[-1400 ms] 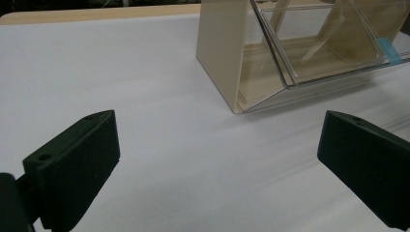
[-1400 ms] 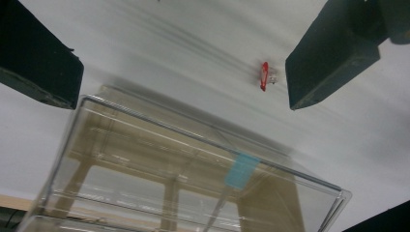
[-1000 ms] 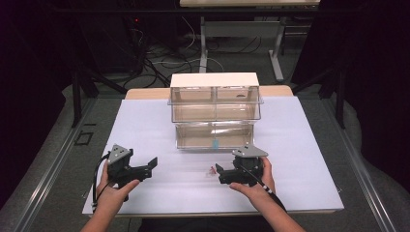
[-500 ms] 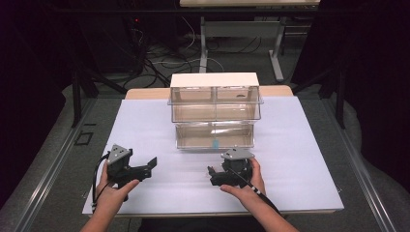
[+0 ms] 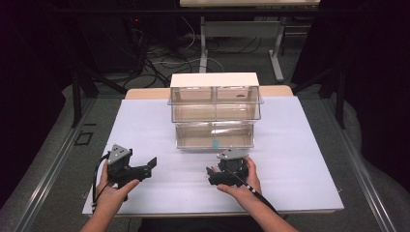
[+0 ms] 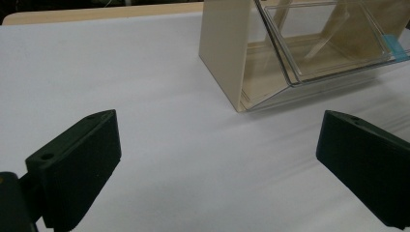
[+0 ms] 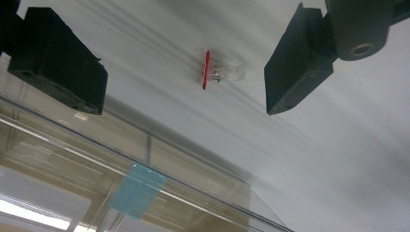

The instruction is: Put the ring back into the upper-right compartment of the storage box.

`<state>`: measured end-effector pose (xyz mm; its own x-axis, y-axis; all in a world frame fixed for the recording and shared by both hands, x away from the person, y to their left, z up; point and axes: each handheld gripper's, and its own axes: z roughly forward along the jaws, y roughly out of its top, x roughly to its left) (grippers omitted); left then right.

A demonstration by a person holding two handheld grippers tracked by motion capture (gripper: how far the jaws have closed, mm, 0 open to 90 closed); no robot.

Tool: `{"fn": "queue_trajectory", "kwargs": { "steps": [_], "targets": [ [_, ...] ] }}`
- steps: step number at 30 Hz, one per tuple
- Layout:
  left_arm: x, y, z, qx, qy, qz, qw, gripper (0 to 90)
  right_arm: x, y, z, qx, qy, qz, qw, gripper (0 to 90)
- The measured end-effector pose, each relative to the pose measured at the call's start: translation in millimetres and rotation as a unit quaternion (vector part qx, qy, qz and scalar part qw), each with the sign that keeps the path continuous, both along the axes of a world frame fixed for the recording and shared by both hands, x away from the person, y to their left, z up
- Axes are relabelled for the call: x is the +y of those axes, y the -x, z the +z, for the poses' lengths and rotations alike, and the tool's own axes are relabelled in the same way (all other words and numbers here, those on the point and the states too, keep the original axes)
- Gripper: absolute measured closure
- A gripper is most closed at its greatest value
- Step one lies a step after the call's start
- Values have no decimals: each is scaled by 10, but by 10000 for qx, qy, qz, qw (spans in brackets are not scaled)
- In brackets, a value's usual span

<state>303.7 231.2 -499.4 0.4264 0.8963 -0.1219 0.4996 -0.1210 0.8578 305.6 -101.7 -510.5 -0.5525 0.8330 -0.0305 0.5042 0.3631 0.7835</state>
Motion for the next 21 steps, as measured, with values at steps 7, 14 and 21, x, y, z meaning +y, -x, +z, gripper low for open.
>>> {"fn": "queue_trajectory", "kwargs": {
  "steps": [7, 14, 21],
  "targets": [
    [3, -2, -1, 13, -8, 2, 10000, 25, 19, -32, -81, 43, 39, 89, 9999, 153],
    [4, -4, -3, 27, -7, 4, 10000, 26, 65, -43, -134, 199, 47, 131, 9997, 168],
    [8, -3, -1, 13, -10, 8, 10000, 26, 131, -36, -159, 313, 105, 227, 9992, 190]
  ]
}}
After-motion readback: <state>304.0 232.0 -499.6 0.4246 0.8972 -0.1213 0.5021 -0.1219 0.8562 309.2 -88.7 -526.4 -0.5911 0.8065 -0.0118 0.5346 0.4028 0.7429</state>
